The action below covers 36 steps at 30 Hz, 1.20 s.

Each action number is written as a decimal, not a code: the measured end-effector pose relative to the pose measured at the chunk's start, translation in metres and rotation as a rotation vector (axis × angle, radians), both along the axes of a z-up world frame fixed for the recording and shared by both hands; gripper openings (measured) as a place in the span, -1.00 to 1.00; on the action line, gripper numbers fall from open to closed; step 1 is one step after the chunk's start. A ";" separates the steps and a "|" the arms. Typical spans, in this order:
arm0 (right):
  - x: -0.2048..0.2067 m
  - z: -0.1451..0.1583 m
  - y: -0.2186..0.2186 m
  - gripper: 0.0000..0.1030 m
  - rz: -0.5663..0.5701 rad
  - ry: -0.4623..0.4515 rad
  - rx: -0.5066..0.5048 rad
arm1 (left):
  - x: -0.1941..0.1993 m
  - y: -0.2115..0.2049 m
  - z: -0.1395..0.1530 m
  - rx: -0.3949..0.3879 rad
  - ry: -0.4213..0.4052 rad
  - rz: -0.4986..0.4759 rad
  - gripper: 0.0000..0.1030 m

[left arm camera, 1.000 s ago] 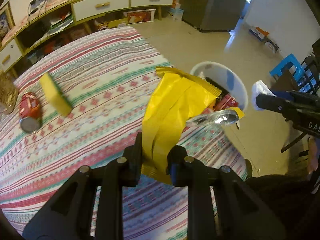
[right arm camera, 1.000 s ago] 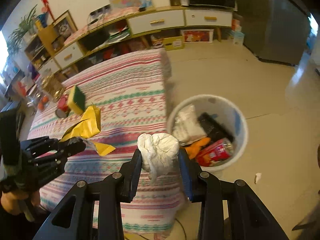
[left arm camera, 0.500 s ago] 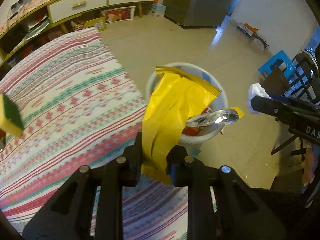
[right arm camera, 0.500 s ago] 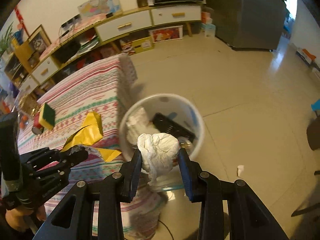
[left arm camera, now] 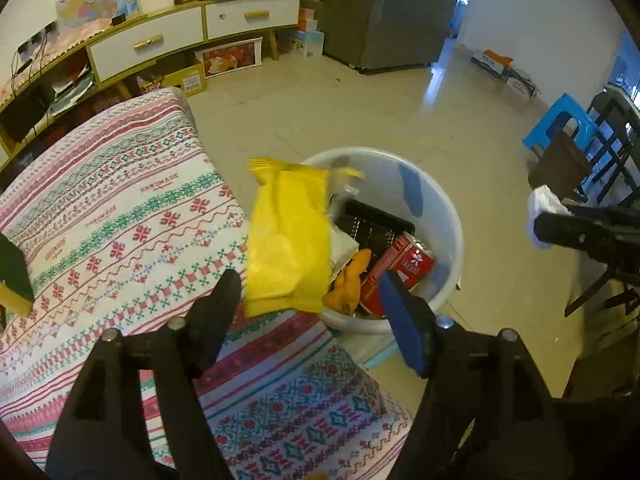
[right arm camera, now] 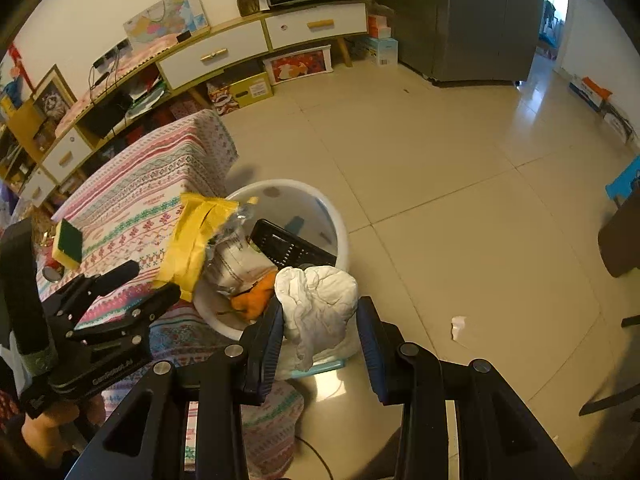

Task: Collect trash
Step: 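Carry packet and tissue over the white bin and open both tools to drop them, then grasp the red can with the left tool while the right tool grasps the yellow-green sponge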

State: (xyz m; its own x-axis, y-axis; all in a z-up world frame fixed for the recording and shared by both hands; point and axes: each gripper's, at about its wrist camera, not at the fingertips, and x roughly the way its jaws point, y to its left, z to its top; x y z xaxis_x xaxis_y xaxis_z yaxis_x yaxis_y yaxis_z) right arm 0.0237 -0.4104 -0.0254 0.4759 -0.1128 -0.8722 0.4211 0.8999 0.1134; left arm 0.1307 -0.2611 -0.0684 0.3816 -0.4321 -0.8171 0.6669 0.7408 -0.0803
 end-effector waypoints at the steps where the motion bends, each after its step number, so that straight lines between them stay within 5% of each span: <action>1: 0.001 0.001 0.000 -0.27 0.001 -0.001 -0.001 | -0.001 0.002 0.001 0.002 -0.005 0.002 0.51; 11: 0.019 -0.003 0.015 -0.26 0.032 0.003 -0.006 | 0.002 0.039 0.003 -0.006 0.063 0.091 0.59; 29: 0.060 -0.021 0.035 -0.25 0.056 0.017 -0.023 | -0.009 0.101 0.024 0.061 -0.010 0.173 0.83; 32: 0.066 -0.020 0.041 0.04 0.056 0.014 -0.044 | -0.009 0.112 0.026 0.071 -0.026 0.197 0.85; 34: 0.067 -0.018 0.045 0.47 0.056 0.006 -0.049 | -0.009 0.121 0.028 0.073 -0.035 0.210 0.86; 36: 0.069 -0.016 0.051 0.47 0.068 0.004 -0.062 | -0.008 0.129 0.028 0.072 -0.038 0.220 0.87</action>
